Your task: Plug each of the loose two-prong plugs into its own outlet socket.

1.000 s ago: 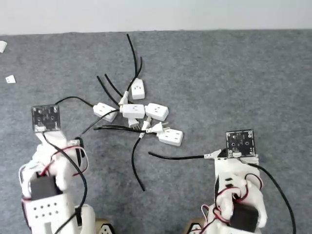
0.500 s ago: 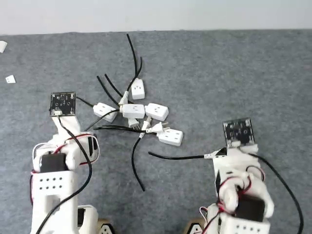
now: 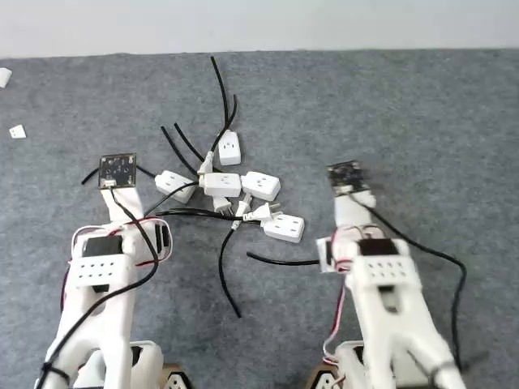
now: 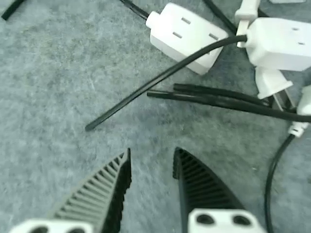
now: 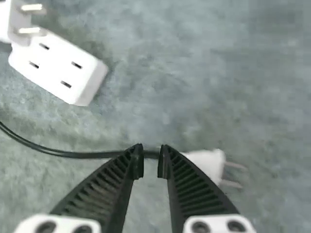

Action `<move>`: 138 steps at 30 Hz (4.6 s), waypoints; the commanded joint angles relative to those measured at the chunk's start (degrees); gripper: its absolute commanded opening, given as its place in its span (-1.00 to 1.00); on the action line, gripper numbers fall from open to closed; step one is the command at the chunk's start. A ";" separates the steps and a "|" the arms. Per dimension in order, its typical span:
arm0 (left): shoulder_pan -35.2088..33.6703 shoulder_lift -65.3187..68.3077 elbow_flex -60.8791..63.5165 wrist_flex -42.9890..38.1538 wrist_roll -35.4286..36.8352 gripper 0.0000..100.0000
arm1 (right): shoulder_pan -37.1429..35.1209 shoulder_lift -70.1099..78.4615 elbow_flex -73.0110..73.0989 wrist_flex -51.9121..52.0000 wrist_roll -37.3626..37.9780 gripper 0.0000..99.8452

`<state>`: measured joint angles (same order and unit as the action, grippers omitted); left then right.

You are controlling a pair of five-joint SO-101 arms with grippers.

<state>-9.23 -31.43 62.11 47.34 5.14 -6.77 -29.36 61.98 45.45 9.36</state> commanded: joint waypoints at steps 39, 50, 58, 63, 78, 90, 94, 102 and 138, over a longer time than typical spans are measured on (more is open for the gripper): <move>-0.53 43.08 -53.85 6.86 -40.00 -0.42 | 2.59 10.07 -6.77 -8.66 -0.70 -0.87; -0.09 43.69 -52.88 5.80 -61.98 -0.54 | 2.24 10.07 -6.77 -8.66 2.64 -0.87; 3.52 45.80 -53.23 3.34 -62.77 -0.54 | 2.24 10.15 -6.77 -8.66 2.73 -0.87; 3.78 52.13 -54.55 -0.97 -62.86 -0.54 | 2.24 10.15 -6.77 -9.71 2.81 -0.87; 3.60 57.23 -57.63 8.35 -71.65 -0.55 | 2.24 10.15 -6.77 -9.80 2.81 -0.87; 3.78 57.49 -59.21 8.00 -71.65 -0.76 | 2.24 10.24 -6.77 -10.77 2.73 -0.87; 3.96 57.14 -58.59 9.49 -71.38 -0.90 | 2.24 10.24 -6.51 -11.74 2.64 -0.87; 5.01 56.79 -64.13 27.25 -59.08 -0.89 | 2.24 10.24 -6.42 -11.74 2.55 -0.87; 4.31 71.82 -85.85 16.18 -68.92 -0.62 | 2.24 10.24 -6.42 -11.56 2.81 -0.87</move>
<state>-4.40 39.43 -18.24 65.01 -63.08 -5.01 -18.90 56.44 34.46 11.38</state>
